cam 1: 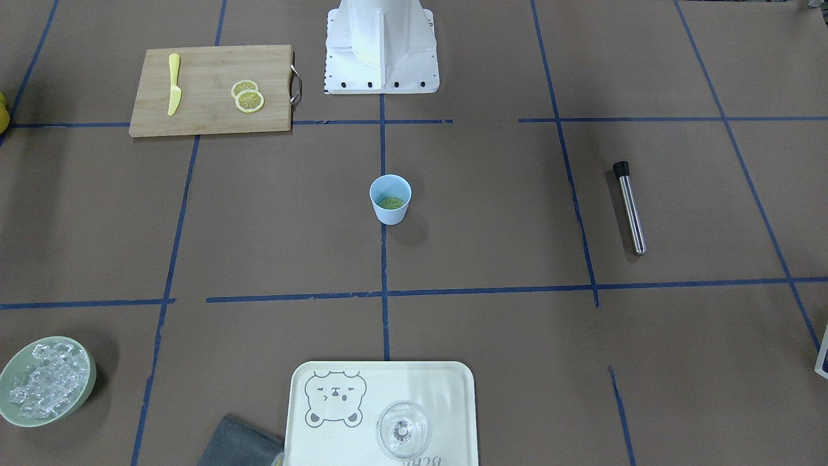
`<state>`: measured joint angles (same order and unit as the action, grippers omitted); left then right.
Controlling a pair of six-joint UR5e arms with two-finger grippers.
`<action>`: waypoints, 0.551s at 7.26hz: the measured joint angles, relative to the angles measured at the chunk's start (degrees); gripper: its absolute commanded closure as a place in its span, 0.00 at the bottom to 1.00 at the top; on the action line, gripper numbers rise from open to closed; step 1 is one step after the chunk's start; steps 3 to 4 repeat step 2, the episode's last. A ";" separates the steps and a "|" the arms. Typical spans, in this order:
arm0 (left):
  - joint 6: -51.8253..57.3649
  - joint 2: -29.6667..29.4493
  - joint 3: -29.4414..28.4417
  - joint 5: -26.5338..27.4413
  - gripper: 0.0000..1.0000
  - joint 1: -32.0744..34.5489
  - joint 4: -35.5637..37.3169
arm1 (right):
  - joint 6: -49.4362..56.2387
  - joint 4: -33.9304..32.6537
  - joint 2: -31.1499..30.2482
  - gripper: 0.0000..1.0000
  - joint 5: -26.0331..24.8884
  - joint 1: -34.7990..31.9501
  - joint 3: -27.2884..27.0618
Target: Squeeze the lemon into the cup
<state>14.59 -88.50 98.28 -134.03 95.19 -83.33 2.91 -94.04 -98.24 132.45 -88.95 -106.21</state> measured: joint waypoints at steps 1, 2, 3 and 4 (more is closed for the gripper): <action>0.00 0.00 0.06 0.00 0.00 0.00 -0.04 | 0.00 0.00 0.10 0.00 0.00 0.00 0.09; 0.00 -0.01 0.11 0.00 0.00 0.00 -0.06 | 0.00 0.00 0.21 0.00 0.00 0.00 0.16; 0.00 -0.01 0.11 0.00 0.00 0.00 -0.06 | 0.00 0.00 0.21 0.00 0.00 0.00 0.16; 0.00 -0.01 0.11 0.00 0.00 0.00 -0.06 | 0.00 0.00 0.21 0.00 0.00 0.00 0.16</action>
